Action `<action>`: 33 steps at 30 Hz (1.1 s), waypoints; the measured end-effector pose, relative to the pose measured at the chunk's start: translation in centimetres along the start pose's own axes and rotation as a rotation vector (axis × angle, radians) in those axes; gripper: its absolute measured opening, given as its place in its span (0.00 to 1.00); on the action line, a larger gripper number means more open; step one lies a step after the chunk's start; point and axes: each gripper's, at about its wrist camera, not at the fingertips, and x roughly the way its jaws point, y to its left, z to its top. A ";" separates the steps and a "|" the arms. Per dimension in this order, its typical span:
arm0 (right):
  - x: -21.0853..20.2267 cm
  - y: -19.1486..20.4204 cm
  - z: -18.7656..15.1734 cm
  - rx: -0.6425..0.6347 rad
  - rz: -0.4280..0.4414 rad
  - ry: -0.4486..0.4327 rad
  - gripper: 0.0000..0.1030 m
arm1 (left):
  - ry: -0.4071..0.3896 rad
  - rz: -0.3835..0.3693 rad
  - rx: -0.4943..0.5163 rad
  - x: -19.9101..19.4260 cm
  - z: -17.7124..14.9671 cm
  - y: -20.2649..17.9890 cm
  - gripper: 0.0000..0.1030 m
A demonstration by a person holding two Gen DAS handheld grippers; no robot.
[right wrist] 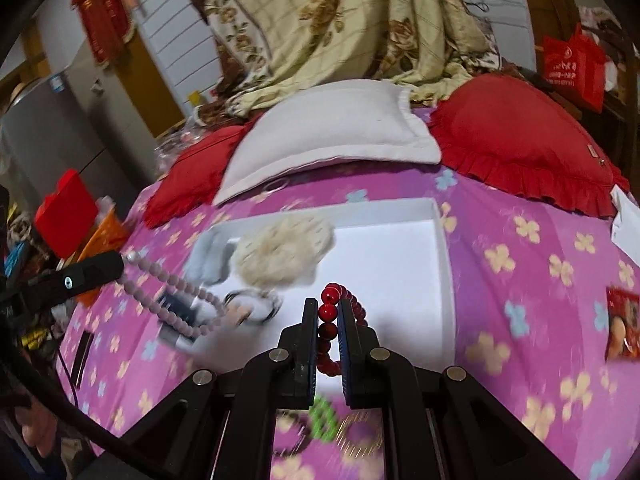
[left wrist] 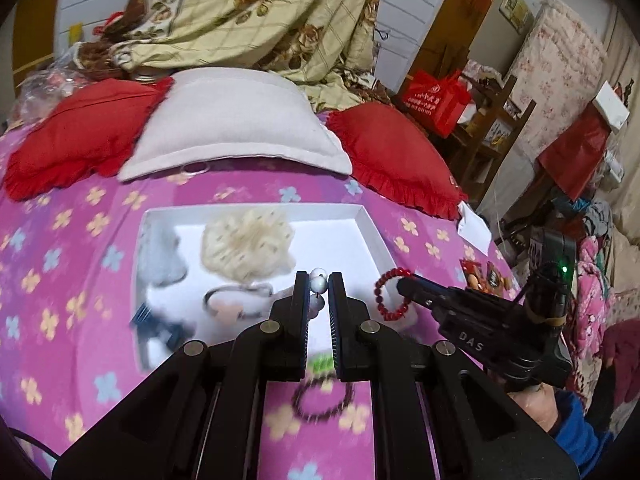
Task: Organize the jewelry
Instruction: 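Carry both bracelets into the tray and lower them, then open both tools and withdraw from the tray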
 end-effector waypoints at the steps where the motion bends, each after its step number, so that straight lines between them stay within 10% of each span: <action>1: 1.0 -0.8 0.9 0.017 0.002 0.007 0.08 | 0.010 -0.001 0.001 1.2 0.7 -0.2 0.08; 18: 10.8 -6.3 5.2 0.156 0.011 0.104 0.14 | 0.138 0.094 -0.013 15.5 4.4 1.7 0.20; 21: 10.0 -6.1 5.1 0.135 -0.021 0.081 0.38 | 0.131 0.097 -0.022 14.7 4.0 1.9 0.26; 29: 1.7 -4.2 1.8 0.039 -0.075 -0.015 0.40 | 0.024 0.110 0.010 6.2 1.2 -0.3 0.26; 33: -4.0 -3.5 -3.3 0.041 -0.084 -0.078 0.46 | -0.032 0.169 0.041 0.8 -3.2 -2.0 0.43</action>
